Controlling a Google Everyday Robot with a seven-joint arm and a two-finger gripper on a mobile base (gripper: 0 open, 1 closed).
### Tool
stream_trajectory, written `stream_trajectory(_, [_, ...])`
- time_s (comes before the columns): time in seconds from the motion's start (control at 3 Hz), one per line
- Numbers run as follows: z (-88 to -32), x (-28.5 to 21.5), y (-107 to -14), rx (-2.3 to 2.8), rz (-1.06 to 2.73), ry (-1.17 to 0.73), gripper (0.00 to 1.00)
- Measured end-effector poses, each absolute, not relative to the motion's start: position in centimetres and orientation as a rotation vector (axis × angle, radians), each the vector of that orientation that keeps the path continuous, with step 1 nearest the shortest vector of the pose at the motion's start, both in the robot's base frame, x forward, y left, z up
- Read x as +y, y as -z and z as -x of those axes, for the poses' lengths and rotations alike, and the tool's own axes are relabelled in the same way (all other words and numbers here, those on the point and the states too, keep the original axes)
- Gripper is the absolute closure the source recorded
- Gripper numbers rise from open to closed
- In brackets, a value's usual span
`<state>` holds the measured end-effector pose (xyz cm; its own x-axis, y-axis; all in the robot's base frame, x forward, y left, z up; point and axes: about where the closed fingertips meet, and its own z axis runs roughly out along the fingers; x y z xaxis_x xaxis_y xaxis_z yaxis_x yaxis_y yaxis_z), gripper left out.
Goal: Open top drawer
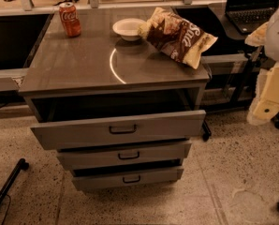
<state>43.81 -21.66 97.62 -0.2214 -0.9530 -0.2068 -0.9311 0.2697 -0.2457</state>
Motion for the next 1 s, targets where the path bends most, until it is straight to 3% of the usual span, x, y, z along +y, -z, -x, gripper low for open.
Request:
stream_trajectory(0.33, [-43.8,-21.7,-97.6,2.232,1.725,0.099,0.00])
stream_trajectory(1.0, [-44.2,-15.2,-87.4,2.079,1.934,-0.149,0.00])
